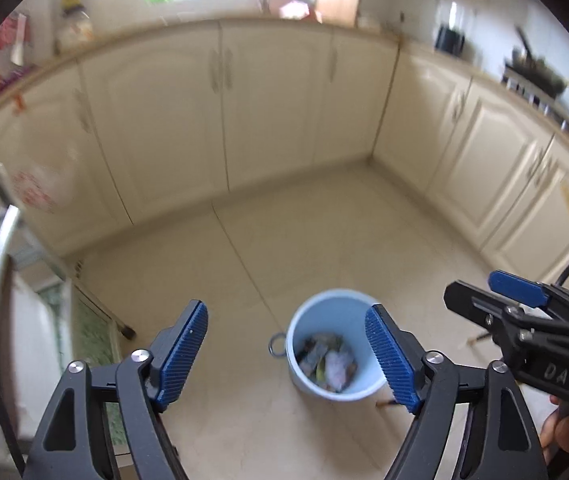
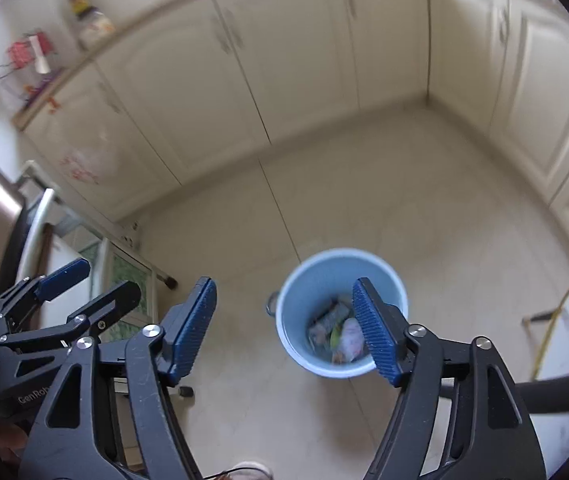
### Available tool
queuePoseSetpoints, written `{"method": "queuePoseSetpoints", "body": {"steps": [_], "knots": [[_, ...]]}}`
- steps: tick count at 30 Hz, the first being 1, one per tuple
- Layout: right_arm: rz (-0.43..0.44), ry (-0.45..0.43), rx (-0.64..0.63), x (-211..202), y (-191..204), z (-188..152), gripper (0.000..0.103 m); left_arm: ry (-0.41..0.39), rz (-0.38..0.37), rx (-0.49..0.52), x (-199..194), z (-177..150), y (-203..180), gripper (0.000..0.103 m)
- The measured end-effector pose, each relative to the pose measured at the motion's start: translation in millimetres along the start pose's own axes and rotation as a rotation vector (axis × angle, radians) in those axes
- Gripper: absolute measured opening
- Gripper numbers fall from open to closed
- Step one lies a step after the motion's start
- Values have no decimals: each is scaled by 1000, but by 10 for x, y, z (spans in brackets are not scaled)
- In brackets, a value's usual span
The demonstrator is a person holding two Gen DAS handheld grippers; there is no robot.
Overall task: Collect trash
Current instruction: 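Raise both tools from the bucket and move them back to the table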
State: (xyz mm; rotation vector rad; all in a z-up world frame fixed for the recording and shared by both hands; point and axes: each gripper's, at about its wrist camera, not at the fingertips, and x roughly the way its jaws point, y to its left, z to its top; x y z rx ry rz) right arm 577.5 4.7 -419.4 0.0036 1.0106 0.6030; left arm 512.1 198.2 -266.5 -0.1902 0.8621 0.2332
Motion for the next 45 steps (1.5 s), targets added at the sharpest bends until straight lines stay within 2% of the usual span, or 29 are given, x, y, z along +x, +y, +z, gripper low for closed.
{"method": "queuePoseSetpoints", "body": {"steps": [1,5,6,7,10,13,16,17,19,20,25,30,37,40,43,45], "knots": [[-12,-32,-23,-180,97,25,80,-45,-3,-4,-211,18,-10,82],[-75,-172,-96,-975,400,-19,84,-174,-9,5,-895,-18,-149,88],[-75,-172,-96,-975,400,-19,90,-198,-7,7,-1037,-70,-241,92],[-124,-240,-119,-1367,490,-80,97,-229,-15,6,-1197,-115,-276,93],[-163,-322,-139,-1932,623,-167,100,-320,-45,21,-1688,-256,-433,96],[-192,-391,-139,-2468,716,-292,103,-370,-77,34,-2055,-476,-612,97],[-212,-468,-134,-3011,803,-432,103,-430,-87,43,-2529,-786,-638,100],[-219,-492,-133,-3175,828,-486,103,-458,-99,49,-2686,-893,-496,102],[-248,-539,-127,-3518,885,-614,103,-501,-126,64,-3026,-1133,-567,102],[-254,-557,-122,-3670,906,-670,103,-521,-142,73,-3149,-1409,-518,102],[-289,-661,-96,-4439,1031,-983,103,-599,-163,101,-3592,-1944,-493,102],[-329,-718,-67,-4955,1124,-1278,103,-663,-174,105,-4161,-2705,-417,102],[-387,-760,-29,-5386,1095,-1559,103,-748,-171,125,-4550,-3412,-469,102],[-396,-770,-15,-5455,1070,-1595,103,-753,-170,142,-4575,-3576,-483,102],[-411,-777,-3,-5507,1039,-1645,103,-753,-175,155,-4540,-3597,-534,102],[-419,-782,3,-5527,1024,-1658,103,-751,-179,160,-4480,-3468,-567,102]]}}
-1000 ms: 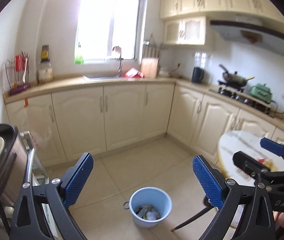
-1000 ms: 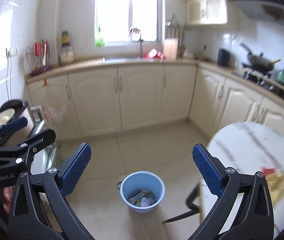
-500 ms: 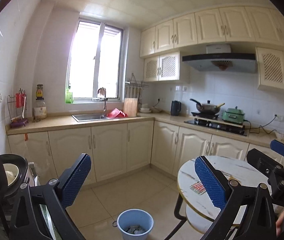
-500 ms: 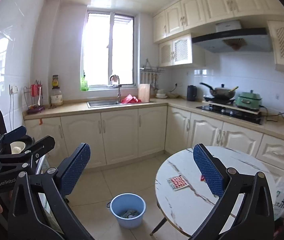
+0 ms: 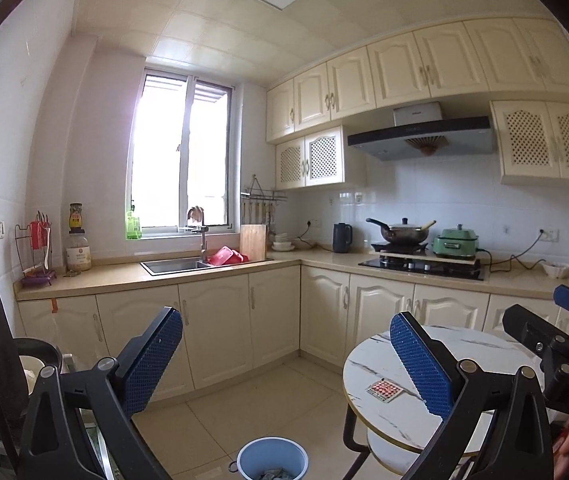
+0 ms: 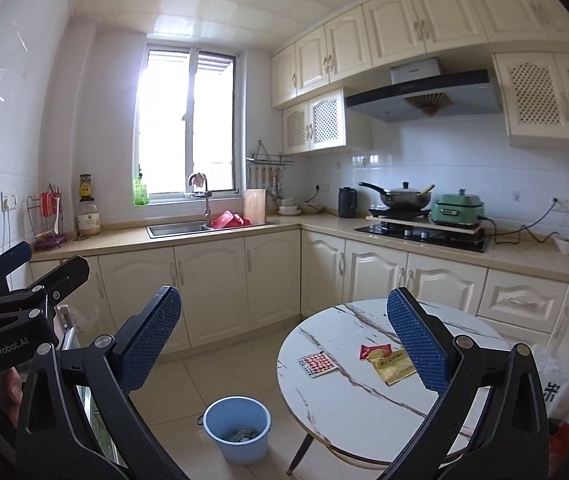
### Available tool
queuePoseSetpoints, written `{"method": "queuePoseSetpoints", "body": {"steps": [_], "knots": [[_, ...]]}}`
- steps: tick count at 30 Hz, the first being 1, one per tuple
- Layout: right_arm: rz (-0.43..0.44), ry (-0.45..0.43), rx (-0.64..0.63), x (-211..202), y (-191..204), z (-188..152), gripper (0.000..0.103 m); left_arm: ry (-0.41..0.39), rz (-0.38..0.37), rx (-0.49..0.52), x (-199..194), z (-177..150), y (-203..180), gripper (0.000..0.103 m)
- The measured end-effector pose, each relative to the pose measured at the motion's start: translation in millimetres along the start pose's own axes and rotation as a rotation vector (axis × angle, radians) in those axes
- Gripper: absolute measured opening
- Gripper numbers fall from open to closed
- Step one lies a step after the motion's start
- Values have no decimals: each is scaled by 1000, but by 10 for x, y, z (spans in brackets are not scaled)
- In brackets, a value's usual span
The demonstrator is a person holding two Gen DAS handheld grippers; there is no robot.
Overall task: Collect trash
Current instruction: 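Raise both tools from the bucket and move them back to the table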
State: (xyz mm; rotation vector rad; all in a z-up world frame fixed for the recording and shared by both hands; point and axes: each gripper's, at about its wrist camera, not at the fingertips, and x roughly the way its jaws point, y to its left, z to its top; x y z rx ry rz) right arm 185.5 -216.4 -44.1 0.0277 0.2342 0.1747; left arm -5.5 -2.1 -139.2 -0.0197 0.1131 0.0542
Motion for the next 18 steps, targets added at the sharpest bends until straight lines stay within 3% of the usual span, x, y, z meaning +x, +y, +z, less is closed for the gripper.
{"method": "queuePoseSetpoints", "body": {"steps": [2,10,18], "knots": [[-9,-4,7,-5,-34,3,103,-37,-16,-3,56,14,-11,102],[-60,-2,24,55,-190,-47,103,-16,-25,5,446,158,-94,102],[-129,53,58,337,-562,-192,103,84,-60,56,1301,315,-361,102]]}}
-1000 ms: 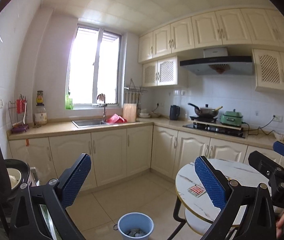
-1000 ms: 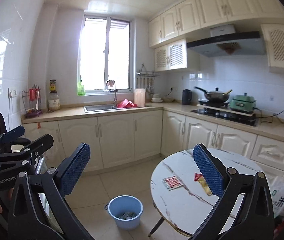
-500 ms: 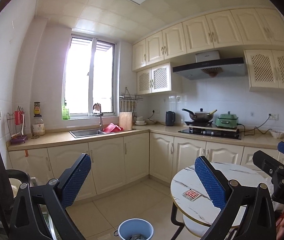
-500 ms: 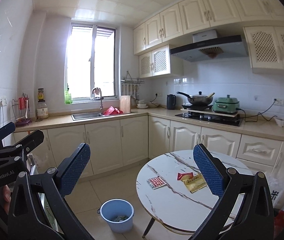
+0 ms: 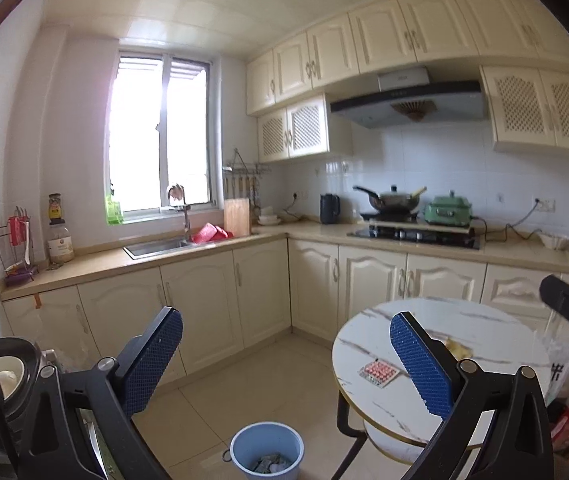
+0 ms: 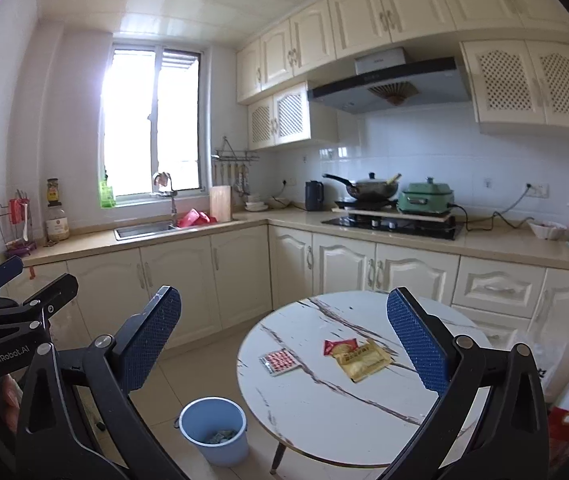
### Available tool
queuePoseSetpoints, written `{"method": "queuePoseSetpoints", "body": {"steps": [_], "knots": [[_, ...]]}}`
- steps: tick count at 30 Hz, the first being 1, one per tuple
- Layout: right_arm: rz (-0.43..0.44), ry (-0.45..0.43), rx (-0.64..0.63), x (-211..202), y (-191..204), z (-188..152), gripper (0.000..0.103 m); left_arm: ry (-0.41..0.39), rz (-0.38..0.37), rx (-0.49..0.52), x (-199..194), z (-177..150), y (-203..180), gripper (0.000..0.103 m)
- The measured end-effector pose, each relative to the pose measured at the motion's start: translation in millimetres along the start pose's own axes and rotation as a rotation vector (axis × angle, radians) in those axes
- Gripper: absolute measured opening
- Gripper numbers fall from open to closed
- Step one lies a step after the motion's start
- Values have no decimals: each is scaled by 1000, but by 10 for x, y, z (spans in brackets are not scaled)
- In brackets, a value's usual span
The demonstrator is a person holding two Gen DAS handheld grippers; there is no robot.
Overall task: Collect trash
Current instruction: 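Raise both tools from the bucket and move them back to the table, then grasp the red-checked sachet with the left gripper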
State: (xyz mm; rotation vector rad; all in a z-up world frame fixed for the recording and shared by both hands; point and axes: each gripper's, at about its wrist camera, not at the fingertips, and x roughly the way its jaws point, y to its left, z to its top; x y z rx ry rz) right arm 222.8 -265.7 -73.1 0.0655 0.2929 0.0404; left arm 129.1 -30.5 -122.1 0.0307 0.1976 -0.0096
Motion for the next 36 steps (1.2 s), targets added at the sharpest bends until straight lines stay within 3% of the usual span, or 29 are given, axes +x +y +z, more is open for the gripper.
{"method": "queuePoseSetpoints", "body": {"steps": [6,11,15,19,22,29,31,36], "knots": [[-102,130,62,563,-501,-263,103,180,-79,58,1026,38,-301,102],[-164,285,120,1146,-962,-608,103,357,-239,115,2023,-99,-666,102],[-189,405,171,1578,-1306,-926,103,453,-347,165,2766,-143,-876,102],[-203,479,205,1881,-1554,-1160,103,537,-385,234,3419,-227,-998,102],[-210,520,224,2072,-1692,-1263,103,588,-382,245,3754,-323,-1040,100],[-203,594,231,2480,-1802,-1386,103,611,-421,257,4224,-362,-1077,92],[-195,619,219,2632,-1782,-1407,103,620,-453,234,4369,-321,-1069,87],[-157,674,185,3012,-1640,-1464,103,601,-488,228,4368,-433,-1022,62]]}}
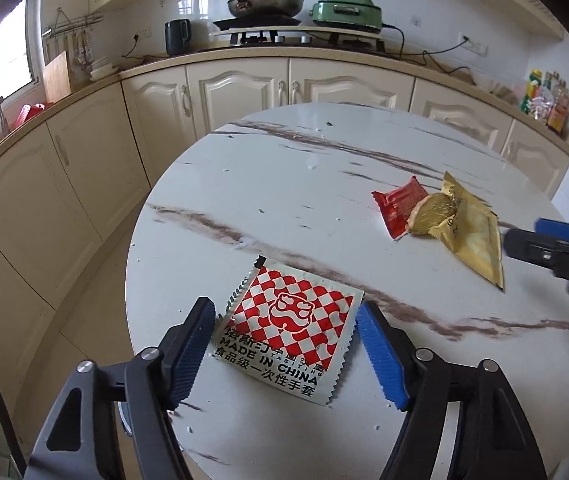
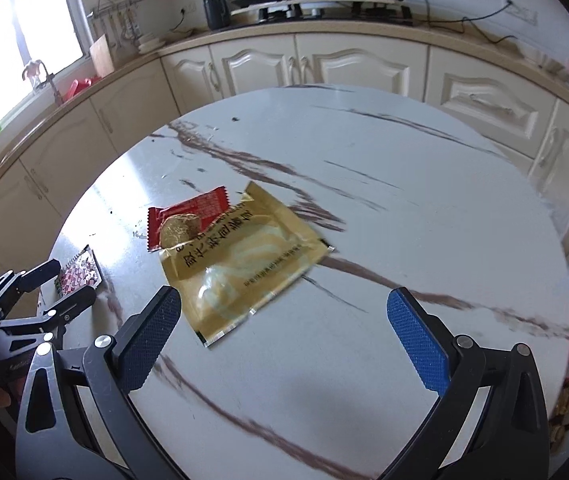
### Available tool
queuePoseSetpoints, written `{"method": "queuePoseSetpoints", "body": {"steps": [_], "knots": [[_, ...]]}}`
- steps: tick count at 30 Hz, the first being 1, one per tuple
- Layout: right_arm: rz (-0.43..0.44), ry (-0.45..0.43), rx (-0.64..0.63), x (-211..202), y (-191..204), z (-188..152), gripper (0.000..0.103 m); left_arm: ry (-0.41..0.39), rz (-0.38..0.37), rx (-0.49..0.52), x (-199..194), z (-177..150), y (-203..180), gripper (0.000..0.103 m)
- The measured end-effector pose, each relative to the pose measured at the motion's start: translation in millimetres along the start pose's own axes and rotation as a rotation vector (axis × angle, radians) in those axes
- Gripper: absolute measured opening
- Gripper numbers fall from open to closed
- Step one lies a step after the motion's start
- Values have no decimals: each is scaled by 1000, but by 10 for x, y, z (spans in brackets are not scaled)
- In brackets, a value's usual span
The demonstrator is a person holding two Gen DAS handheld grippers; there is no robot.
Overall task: Collect trash
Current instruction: 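Grasp the red-checked sachet with the left gripper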
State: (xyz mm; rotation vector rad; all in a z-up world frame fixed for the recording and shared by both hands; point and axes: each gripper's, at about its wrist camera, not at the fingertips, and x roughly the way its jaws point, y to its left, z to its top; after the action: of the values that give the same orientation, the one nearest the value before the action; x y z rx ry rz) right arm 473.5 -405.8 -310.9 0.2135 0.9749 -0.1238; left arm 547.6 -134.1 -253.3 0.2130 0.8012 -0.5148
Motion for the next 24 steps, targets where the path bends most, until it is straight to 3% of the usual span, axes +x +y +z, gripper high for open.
{"method": "queuePoseSetpoints", "body": {"steps": [2,5,8,9,10,24], "knots": [[5,7,-32,96,93,55,103,-9,-10,7,-37,-52,-12,51],[0,49,-63,271,235,133,103,-19,-21,11,-111,-158,-15,47],[-9,69,-75,393,304,196,103,-26,-23,16,-169,-229,-61,35],[-2,74,-72,440,309,220,103,-28,-28,14,-180,-244,-64,13],[1,68,-76,453,308,238,103,-23,-82,-1,-179,-250,-37,0],[41,100,-228,473,290,239,100,-4,-116,-35,-247,-259,-62,0]]}}
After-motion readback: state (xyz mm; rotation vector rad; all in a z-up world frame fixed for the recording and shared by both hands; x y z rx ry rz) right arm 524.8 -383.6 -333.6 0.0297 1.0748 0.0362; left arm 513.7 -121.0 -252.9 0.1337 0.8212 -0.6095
